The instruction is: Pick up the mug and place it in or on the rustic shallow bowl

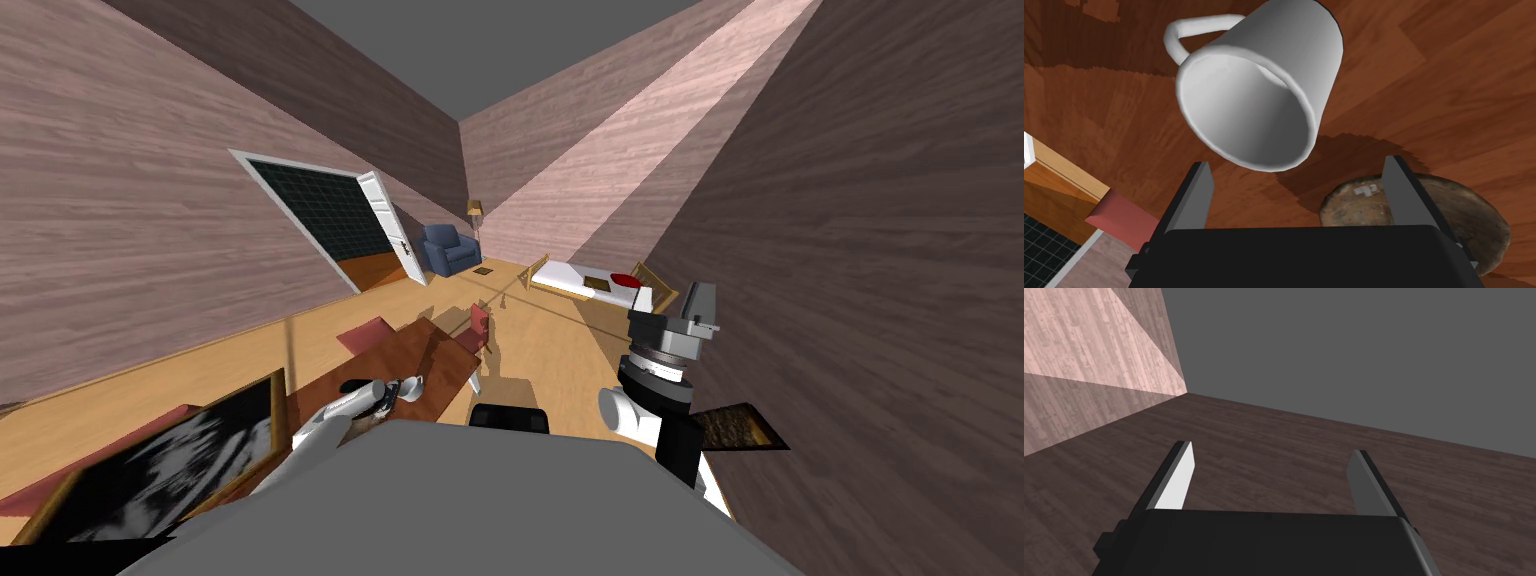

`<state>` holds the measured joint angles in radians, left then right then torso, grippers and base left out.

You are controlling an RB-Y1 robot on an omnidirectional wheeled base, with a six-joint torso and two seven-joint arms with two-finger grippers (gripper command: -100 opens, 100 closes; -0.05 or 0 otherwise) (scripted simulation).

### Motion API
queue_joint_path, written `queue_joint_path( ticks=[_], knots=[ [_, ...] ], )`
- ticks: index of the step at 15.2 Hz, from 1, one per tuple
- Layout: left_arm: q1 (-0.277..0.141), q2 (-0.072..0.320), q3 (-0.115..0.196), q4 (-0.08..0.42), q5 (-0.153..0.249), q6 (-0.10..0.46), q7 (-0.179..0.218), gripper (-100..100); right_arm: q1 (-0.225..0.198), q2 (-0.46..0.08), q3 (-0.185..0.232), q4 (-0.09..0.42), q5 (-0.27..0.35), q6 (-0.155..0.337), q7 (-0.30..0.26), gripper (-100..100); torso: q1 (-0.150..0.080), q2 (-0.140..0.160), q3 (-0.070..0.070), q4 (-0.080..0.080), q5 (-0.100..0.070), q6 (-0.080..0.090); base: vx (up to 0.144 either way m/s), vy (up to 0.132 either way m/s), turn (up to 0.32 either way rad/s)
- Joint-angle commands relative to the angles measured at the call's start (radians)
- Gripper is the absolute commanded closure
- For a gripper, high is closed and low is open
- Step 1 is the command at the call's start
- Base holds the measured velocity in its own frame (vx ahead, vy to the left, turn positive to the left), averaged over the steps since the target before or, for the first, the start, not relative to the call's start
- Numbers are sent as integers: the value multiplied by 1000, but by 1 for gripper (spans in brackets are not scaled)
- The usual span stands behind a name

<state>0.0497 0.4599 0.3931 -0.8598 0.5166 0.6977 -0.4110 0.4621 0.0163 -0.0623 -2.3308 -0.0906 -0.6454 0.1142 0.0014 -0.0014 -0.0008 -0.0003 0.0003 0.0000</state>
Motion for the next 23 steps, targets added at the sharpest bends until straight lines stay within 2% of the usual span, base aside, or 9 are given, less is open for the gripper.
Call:
queue_joint_path(
  ticks=[1, 3, 4, 9, 14, 19, 20, 21, 23],
  knots=[
    [-11, 9, 14, 45, 11, 50, -16, -100, 0, 0, 0, 0, 0, 0, 0, 0, 0, 0, 0, 0, 0, 0, 6, 25, -207],
    [-11, 9, 14, 45, 11, 56, -16, -100, 0, 0, 0, 0, 0, 0, 0, 0, 0, 0, 0, 0, 0, 0, 5, 22, -102],
    [-23, 18, 24, 81, 21, 84, -29, -100, 0, 0, 0, 0, 0, 0, 0, 0, 0, 0, 0, 0, 0, -1, 2, 13, -112],
    [-53, 41, 47, 169, 46, 160, -60, -100, 0, 0, 0, 0, 0, 0, 0, 0, 0, 0, 0, 0, 0, 0, 5, 24, -151],
    [-74, 59, 63, 231, 63, 212, -83, -100, 0, 0, 0, 0, 0, 0, 0, 0, 1, 0, 0, 0, 0, 0, 5, 33, -128],
    [-87, 6, 33, 267, 34, 124, -52, -100, 0, 0, 0, 0, 0, 0, 0, 0, 3, 0, 0, 0, 1, 0, -1, 64, -11],
    [-97, 23, 41, 283, 44, 137, -69, -100, 0, 0, 0, 0, 0, 0, 0, 0, 4, 0, 0, 0, 1, -1, 1, 56, -11],
    [-99, 21, 39, 288, 43, 129, -68, 100, 0, 0, 0, 0, 0, 0, 0, 0, 3, 0, 0, 0, 1, -1, 0, 20, -5],
    [-99, 21, 39, 288, 43, 129, -68, 100, 0, 0, 0, 0, 0, 0, 0, 0, 0, 0, 0, 0, 0, -1, -2, 7, 16]
  ],
)
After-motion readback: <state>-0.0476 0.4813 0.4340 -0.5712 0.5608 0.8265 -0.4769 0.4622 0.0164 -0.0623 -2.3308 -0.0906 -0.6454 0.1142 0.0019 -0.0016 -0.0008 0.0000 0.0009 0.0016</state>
